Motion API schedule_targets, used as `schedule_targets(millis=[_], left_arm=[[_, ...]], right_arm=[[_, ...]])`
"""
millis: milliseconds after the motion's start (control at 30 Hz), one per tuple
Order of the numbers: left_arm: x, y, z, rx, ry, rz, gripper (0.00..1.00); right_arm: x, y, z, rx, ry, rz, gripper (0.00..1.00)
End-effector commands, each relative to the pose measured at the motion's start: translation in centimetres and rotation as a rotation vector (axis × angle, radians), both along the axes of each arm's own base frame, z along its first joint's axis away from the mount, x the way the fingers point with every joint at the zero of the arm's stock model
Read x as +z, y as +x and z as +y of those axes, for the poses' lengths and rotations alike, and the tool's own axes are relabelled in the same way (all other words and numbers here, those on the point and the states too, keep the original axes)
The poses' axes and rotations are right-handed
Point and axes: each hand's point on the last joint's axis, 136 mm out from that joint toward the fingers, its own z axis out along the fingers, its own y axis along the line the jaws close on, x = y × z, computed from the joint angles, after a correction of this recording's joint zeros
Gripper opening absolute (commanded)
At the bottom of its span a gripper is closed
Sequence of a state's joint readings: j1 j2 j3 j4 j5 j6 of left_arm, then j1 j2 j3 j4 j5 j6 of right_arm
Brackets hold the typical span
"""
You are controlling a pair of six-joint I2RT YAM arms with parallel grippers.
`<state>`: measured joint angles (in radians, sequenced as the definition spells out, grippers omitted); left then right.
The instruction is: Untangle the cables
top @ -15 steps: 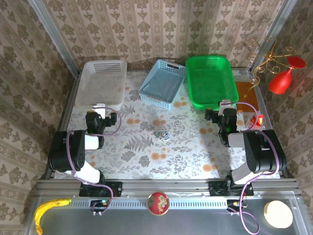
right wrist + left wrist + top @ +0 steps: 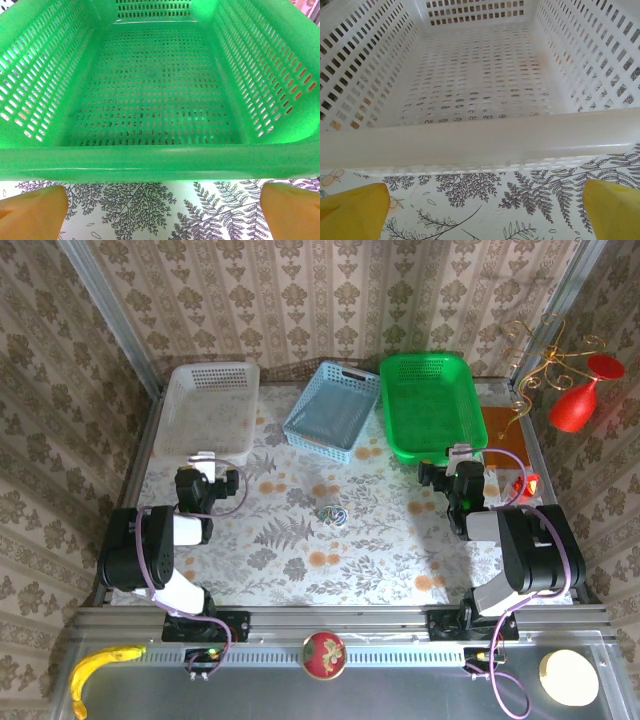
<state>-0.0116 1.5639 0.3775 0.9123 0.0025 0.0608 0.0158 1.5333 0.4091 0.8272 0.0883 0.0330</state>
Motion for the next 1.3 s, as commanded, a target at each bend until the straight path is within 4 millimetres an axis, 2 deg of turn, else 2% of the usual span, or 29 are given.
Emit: schedule_targets(millis=[0,500,567,667,800,867,967,1133,1267], left_arm=[[1.0,0.6,0.3,0.012,0.003,-0.027,1.0],[1.1,0.5,0.3,0.014,0.004,-0.035,1.0],[1.3,0.3,0.3,0.016,0.003,-0.044,1.0],[2.5,0.0,1.2,0.07,0.001,-0.061,1.0],[5.2,-1.1,3.3,0.198,-0.002,-0.072,1.0],[6.8,-1.7,4.0,0.245,-0.02,-0.063,1.0],[9.3,-2.6,4.1,0.267,-0.07,-0.041,1.0],[13.3,-4.6,1.4,0.171,-0.22,-0.039,1.0],[14.7,-6.3,-1.7,0.061,-0.35,0.024,1.0]], right_arm=[[0.6,0.3,0.3,0.015,0.01,-0.02,1.0],[0.7,0.2,0.3,0.017,0.013,-0.025,1.0],[1.3,0.1,0.4,0.024,0.014,-0.041,1.0],[4.5,-0.8,0.4,0.024,0.004,-0.065,1.0],[9.2,-2.3,-0.3,-0.041,0.062,-0.069,1.0],[11.0,-3.0,-0.1,-0.054,0.14,-0.088,1.0],[12.5,-4.4,-0.8,-0.197,0.413,-0.094,1.0],[16.4,-5.7,4.9,0.096,0.62,-0.096,1.0],[16.8,-7.7,8.3,0.217,0.698,-0.01,0.98]])
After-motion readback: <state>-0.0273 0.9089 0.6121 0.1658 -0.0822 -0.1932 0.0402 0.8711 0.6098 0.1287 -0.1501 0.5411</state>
